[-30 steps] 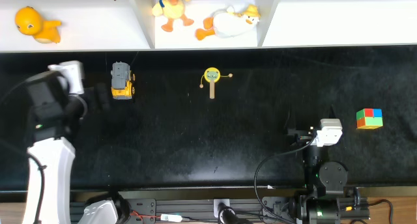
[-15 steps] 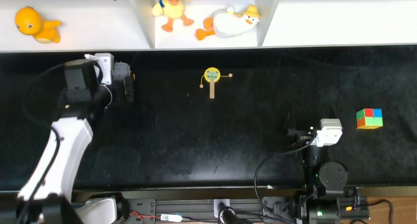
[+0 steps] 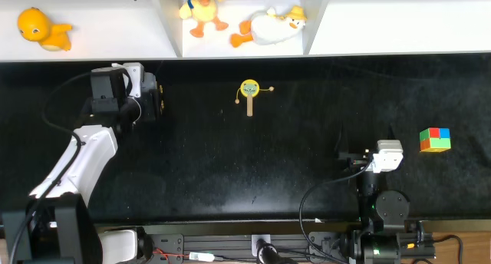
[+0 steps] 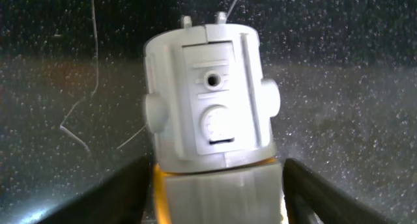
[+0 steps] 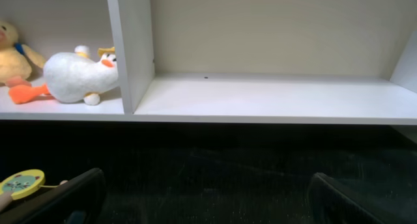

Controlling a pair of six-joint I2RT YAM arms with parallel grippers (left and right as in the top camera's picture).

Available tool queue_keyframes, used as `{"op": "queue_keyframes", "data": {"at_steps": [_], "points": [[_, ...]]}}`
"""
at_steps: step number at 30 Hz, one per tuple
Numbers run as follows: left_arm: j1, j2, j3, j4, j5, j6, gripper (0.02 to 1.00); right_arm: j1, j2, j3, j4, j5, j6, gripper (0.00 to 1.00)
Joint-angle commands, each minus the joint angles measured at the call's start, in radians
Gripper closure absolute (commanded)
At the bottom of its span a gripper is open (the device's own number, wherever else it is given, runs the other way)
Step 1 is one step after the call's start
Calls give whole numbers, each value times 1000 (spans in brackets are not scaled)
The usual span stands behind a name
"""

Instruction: Store Toys

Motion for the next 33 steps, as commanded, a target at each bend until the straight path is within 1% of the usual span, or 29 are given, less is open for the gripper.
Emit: {"op": "queue_keyframes", "data": {"at_steps": [1,8,14,19,22,27,33], "points": [[-3,3,-3,15,13,-3,498,-3,-8,-14,5,-7,8,5],[-3,-23,-4,4,8,-2,511,-3,-8,-14,5,-7,8,5],[-3,-179,-19,-121,-62,3,533,-3,-8,-14,5,-7,8,5],[-3,-338,-51,-224,-69,5,538,-3,-8,-14,5,-7,8,5],[-3,-389,-47,-240,-58,5,531,-3,-8,-14,5,-7,8,5],[-4,-365,26,-239,-52,5,535,-3,-8,-14,5,-7,8,5],[-4,-219,183,-222,-40,5,535,-3,-8,-14,5,-7,8,7]]}}
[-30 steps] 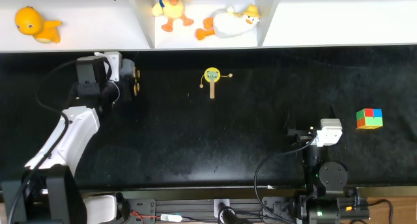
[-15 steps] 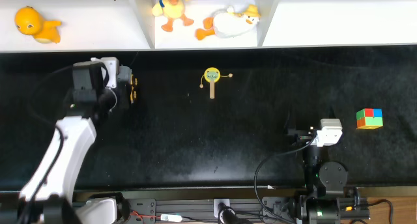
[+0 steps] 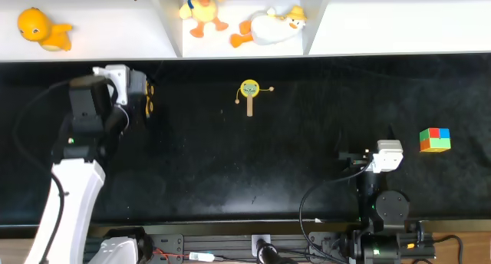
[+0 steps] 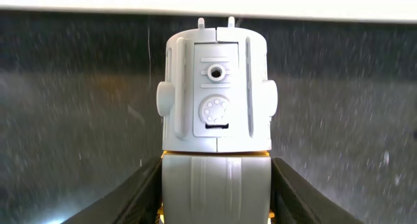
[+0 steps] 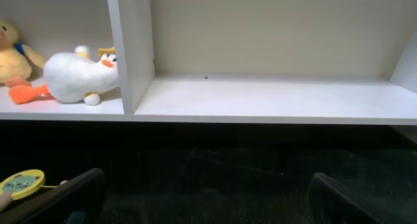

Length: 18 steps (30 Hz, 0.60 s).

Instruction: Store Toys

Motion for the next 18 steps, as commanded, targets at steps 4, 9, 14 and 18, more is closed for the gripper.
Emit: {"op": "queue_keyframes", "data": {"at_steps": [4,9,14,18], "points": [[-4,216,256,19,13,0,535,-3,-8,-14,5,-7,8,7],[-4,397,433,35,13,0,527,-3,-8,-14,5,-7,8,5],[-4,550,558,56,13,-1,516,-3,-8,-14,5,-7,8,5],[-3,604,592,100,25,-2,20,-3,-8,-14,5,-7,8,5]]}}
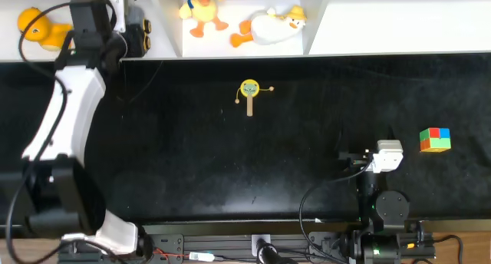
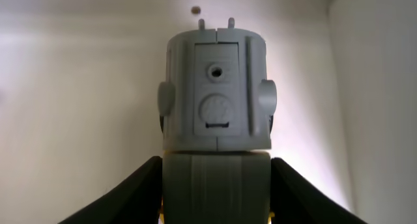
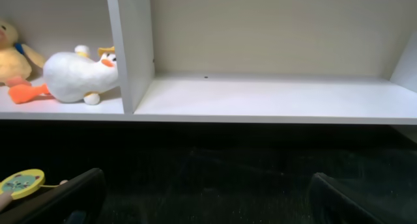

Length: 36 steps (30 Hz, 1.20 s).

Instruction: Store Toys

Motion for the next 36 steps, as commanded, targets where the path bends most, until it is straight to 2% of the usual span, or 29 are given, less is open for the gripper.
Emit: {"op": "queue_keyframes", "data": {"at_steps": [1,7,11,15,18,23,26,31,36], "points": [[-3,34,45,21,22,-4,20,-3,-8,-14,5,-7,8,3],[-3,-43,-3,-40,-17,-3,20,-3,-8,-14,5,-7,8,5],[-3,-221,-198,-29,-85,-3,20,-3,-8,-14,5,-7,8,5],[-3,-468,-483,76,-180,-3,23,-3,-8,-14,5,-7,8,5],[-3,-669,-700,231,-206,-3,23,-3,-8,-14,5,-7,8,5],[3,-952,-1092,717,-219,35,20,-3,-8,-14,5,-7,8,5],[11,-1077,-1243,824,-209,35,20,-3,-8,-14,5,-7,8,7],[24,-1343,-1395,687,-164,34,20,-3,-8,-14,5,-7,8,7],[40,-1613,-1390,301,-182,45,20,-3,-8,-14,5,-7,8,5]]}}
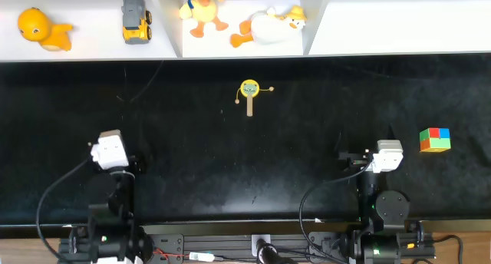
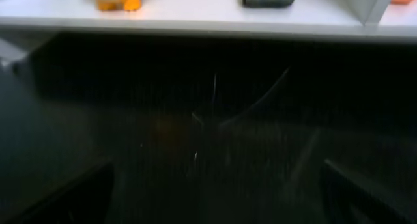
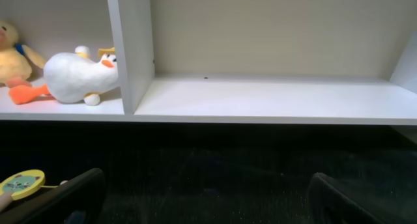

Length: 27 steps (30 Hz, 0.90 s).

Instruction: Store Toys

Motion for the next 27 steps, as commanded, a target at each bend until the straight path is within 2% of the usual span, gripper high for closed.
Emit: {"op": "queue_keyframes", "data": {"at_steps": [1,6,27], "points": [[14,-199,-4,-114,34,33,20,-3,-8,-14,5,-7,7,5],[3,-342,-4,-111,58,34,20,-3,-8,-14,5,-7,7,5],[3,-334,-4,-117,58,34,20,0,-8,-14,5,-7,7,5]]}}
